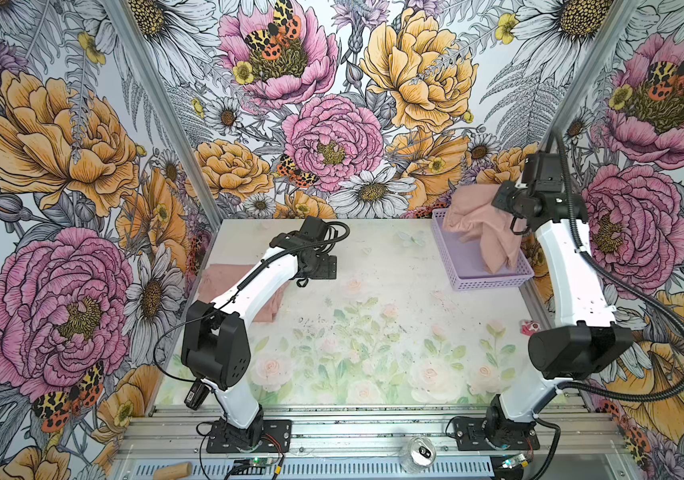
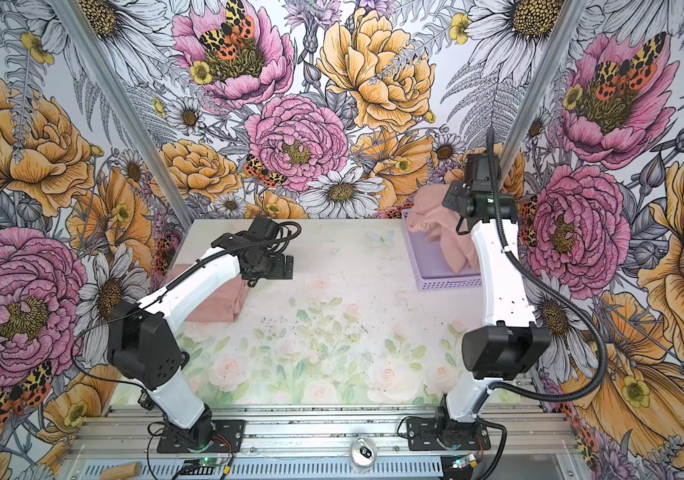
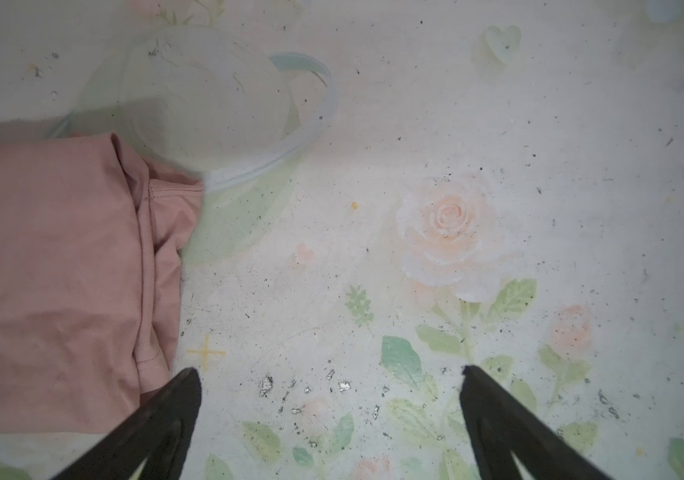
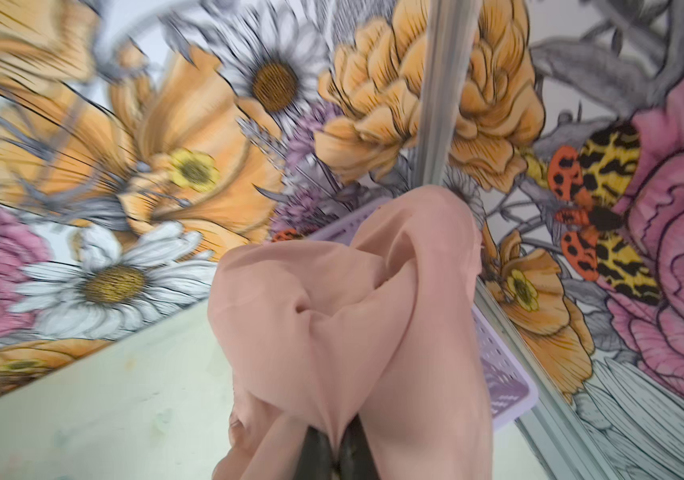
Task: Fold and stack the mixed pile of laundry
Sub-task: 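Lift the pink trousers from the basket with the right gripper and drop them mid-table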
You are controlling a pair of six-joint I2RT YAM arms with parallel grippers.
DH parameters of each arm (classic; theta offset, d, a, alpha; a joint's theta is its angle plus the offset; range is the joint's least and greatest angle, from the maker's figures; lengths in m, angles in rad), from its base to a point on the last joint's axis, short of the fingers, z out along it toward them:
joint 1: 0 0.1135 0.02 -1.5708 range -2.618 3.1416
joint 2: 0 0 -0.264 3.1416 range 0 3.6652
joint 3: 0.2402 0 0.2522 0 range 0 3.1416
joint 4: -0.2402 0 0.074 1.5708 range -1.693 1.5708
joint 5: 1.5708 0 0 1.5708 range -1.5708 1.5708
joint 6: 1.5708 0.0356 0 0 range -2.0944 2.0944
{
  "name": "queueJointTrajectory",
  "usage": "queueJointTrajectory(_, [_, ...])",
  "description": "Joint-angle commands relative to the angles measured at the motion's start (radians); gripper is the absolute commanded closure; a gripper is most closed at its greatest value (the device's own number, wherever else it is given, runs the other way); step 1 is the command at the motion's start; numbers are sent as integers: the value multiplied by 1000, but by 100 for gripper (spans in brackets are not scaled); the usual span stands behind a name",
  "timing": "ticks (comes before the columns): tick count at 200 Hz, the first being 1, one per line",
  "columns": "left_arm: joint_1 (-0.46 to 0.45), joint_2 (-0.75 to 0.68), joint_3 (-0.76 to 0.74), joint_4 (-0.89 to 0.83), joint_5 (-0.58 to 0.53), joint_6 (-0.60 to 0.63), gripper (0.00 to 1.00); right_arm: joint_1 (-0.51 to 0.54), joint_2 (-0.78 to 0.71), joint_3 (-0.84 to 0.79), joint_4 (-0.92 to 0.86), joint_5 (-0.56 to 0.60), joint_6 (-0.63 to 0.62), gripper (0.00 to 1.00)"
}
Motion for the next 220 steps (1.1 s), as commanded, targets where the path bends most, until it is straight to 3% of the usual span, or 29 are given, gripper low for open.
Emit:
queueJointTrajectory(1, [-5,-42,-22,48,21,-33,1,35,-53,120,6,-121,-19,100])
queueJointTrajectory(40, [-7,-86,-45,56,-4,-44,1,153,-27,327,-77,-288,1,100])
queueJointTrajectory(83, [26,-179,-88,55,-57,-71,1,291,-28,282,-80,-483,95,100])
queueJointTrajectory(105, [80,-262,-134,56,-85,-99,1,379,-37,182,-75,-558,143,100])
queueJointTrajectory(132, [166,-359,-199,56,-96,-108,1,462,-77,-72,45,-691,229,100])
queueJointTrajectory(147, [208,-397,-227,55,-94,-104,1,466,-107,-231,122,-723,258,100])
queueJointTrajectory(170, [233,-415,-248,54,-77,-94,1,461,-85,-407,130,-801,203,100])
queueJointTrajectory(188, [218,-408,-256,55,-76,-93,1,442,-73,-549,126,-742,172,100])
queueJointTrajectory(203, [190,-397,-267,54,-44,-95,1,426,-74,-629,116,-635,149,73])
queueJointTrajectory(220, [138,-380,-287,54,-17,-102,1,414,-91,-676,108,-520,167,60])
